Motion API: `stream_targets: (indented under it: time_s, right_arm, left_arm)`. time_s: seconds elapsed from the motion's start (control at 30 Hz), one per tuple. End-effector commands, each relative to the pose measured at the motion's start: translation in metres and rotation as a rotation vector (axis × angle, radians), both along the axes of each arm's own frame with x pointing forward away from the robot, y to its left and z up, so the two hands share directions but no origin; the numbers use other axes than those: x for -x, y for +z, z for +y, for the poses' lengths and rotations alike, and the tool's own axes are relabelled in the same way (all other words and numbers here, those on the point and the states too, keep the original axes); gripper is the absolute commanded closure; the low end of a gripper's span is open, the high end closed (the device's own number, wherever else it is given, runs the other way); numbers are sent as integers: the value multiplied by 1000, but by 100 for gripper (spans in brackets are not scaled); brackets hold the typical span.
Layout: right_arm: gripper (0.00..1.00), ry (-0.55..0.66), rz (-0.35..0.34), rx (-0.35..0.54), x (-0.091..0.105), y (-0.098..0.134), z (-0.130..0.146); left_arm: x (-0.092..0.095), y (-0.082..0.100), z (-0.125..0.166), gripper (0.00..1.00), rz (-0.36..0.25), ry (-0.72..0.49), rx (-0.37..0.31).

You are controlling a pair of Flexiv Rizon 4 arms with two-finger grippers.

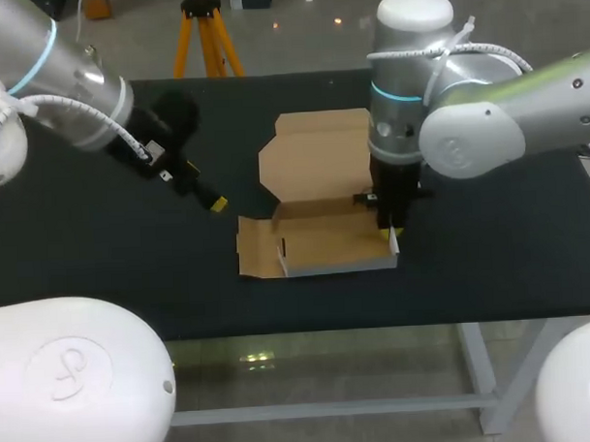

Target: Assemble the packaging by folding the flat box into shape, placing the metal phone stand inside, and closing the box properly

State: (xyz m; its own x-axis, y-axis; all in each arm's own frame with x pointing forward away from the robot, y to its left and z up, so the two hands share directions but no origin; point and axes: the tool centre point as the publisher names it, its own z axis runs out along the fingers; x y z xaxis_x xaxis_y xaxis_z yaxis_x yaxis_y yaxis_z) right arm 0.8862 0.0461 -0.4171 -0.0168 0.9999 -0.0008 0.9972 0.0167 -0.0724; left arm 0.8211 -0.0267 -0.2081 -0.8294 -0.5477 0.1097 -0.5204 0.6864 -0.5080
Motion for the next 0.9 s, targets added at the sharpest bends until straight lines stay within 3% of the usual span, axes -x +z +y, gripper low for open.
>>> stream_targets:
  time_s: [0.03, 0.6, 0.67, 0.7, 0.77, 0.9]
  right_arm:
    - [100, 0, 1, 2, 0, 1, 0]
    - [100, 0, 1, 2, 0, 1, 0]
    - [100, 0, 1, 2, 0, 1, 0]
    - [100, 0, 1, 2, 0, 1, 0]
    - [100, 0, 1, 2, 0, 1, 0]
    - [100, 0, 1, 2, 0, 1, 0]
  left_arm:
    - [5, -17, -7, 0, 323, 656, 58]
    - [5, -17, -7, 0, 323, 656, 58]
    - [2, -17, -7, 0, 316, 703, 79]
    - [0, -17, -6, 0, 351, 748, 106]
    - [-1, -19, -4, 0, 354, 786, 131]
    - [-4, -24, 4, 0, 431, 879, 210]
